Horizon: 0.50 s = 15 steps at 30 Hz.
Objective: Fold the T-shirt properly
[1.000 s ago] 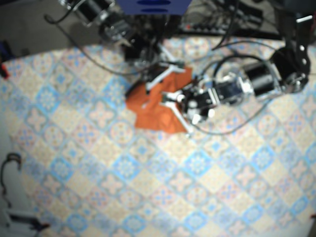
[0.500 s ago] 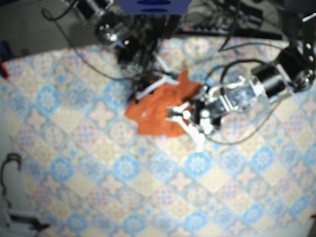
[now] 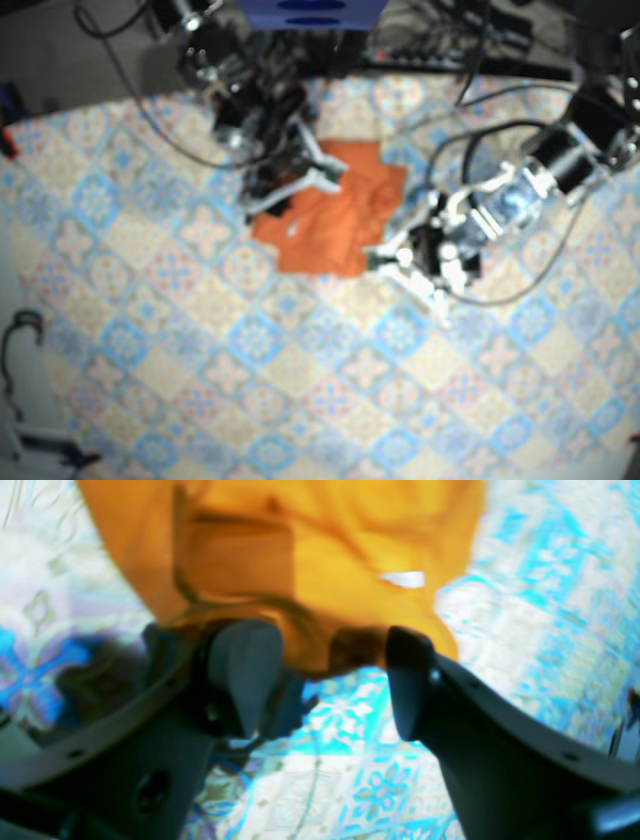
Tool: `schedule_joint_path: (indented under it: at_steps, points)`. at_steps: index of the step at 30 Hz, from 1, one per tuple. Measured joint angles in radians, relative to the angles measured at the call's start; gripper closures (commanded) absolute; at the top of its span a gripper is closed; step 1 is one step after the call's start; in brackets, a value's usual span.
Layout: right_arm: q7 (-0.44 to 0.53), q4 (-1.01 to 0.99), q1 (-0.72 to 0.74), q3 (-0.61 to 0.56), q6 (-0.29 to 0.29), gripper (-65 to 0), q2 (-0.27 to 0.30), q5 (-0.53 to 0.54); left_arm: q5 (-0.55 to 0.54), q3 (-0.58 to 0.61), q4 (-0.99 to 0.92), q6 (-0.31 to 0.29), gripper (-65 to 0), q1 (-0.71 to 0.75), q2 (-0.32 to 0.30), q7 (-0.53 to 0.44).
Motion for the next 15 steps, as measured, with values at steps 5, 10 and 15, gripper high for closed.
schedule_joint_path:
  at_steps: [5,10,15]
  points:
    - [-0.020,0.027,-0.038,0.190,-0.003,-43.6,0.011,-0.019,0.001,-0.139,0.129,-0.001,-14.2,0.076,-0.103,0.003]
    - [-0.007,0.026,-0.093,0.303,-0.007,-48.0,0.054,-0.007,-0.002,-0.324,0.232,0.001,-27.7,0.260,-0.248,-0.012]
    - [-0.005,0.022,-0.203,0.366,-0.006,-48.9,0.115,-0.005,-0.058,-0.624,0.269,0.000,-36.2,0.668,-0.378,-0.080]
